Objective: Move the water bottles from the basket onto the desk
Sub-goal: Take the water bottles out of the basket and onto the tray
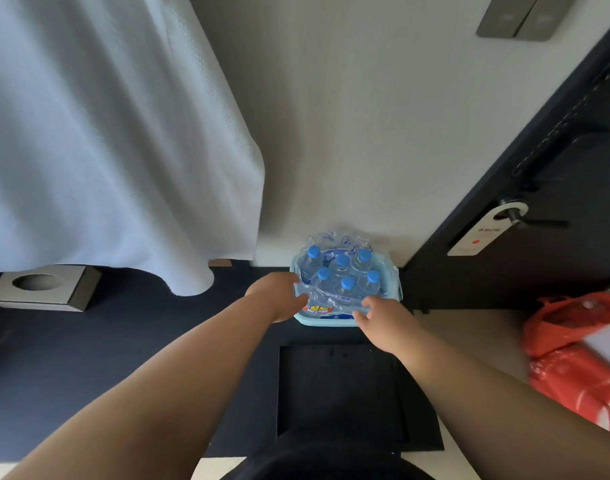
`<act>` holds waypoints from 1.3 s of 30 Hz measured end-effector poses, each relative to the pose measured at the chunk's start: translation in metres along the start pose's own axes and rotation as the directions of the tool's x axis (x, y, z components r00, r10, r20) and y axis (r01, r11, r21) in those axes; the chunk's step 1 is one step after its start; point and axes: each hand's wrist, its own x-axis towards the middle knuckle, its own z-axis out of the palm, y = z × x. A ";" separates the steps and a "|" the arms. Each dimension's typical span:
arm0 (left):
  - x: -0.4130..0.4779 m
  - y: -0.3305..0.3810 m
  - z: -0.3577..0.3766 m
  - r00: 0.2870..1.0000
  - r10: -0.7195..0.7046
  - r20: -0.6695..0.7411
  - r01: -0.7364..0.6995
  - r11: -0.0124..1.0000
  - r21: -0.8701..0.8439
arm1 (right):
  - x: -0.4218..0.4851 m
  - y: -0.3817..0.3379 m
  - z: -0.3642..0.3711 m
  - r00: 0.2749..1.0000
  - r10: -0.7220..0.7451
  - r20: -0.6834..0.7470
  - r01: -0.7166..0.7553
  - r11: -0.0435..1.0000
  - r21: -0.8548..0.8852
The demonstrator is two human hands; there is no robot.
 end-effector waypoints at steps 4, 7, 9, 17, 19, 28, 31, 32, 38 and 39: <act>0.019 0.018 0.008 1.000 -0.007 0.005 0.007 0.999 -0.033 | 0.025 0.000 -0.008 1.000 -0.003 -0.029 0.003 1.000 0.020; 0.038 0.030 0.012 1.000 -0.029 0.011 0.029 0.999 -0.037 | 0.045 0.002 -0.011 1.000 -0.026 -0.010 0.027 0.999 0.041; 0.049 0.037 0.016 0.998 -0.056 0.010 0.057 0.998 -0.027 | 0.058 0.002 -0.013 0.999 -0.040 0.007 0.040 0.997 0.061; 0.092 0.055 0.040 0.989 -0.143 -0.034 0.147 0.982 0.118 | 0.096 -0.008 0.005 0.994 -0.083 0.075 0.081 0.996 0.032; 0.098 0.055 0.048 0.989 -0.141 -0.044 0.145 0.980 0.135 | 0.099 -0.010 0.009 0.993 -0.087 0.076 0.085 0.996 0.030; 0.095 0.060 0.049 0.986 -0.126 -0.107 0.146 0.967 0.206 | 0.097 -0.013 0.003 0.997 -0.066 0.031 0.065 0.996 0.059; 0.082 0.060 0.042 0.985 -0.136 -0.106 0.144 0.987 0.073 | 0.087 -0.015 -0.004 0.998 -0.062 0.018 0.061 0.997 0.043; 0.077 0.060 0.040 0.984 -0.131 -0.123 0.136 0.990 0.035 | 0.083 -0.015 -0.006 0.998 -0.062 0.011 0.061 0.998 0.032; 0.052 0.067 0.013 0.972 -0.101 -0.212 0.093 0.995 -0.044 | 0.061 -0.028 -0.044 0.990 -0.079 -0.116 0.082 0.996 0.020; 0.048 0.068 0.007 0.967 -0.100 -0.232 0.089 0.994 -0.056 | 0.058 -0.031 -0.051 0.986 -0.104 -0.133 0.104 0.995 -0.005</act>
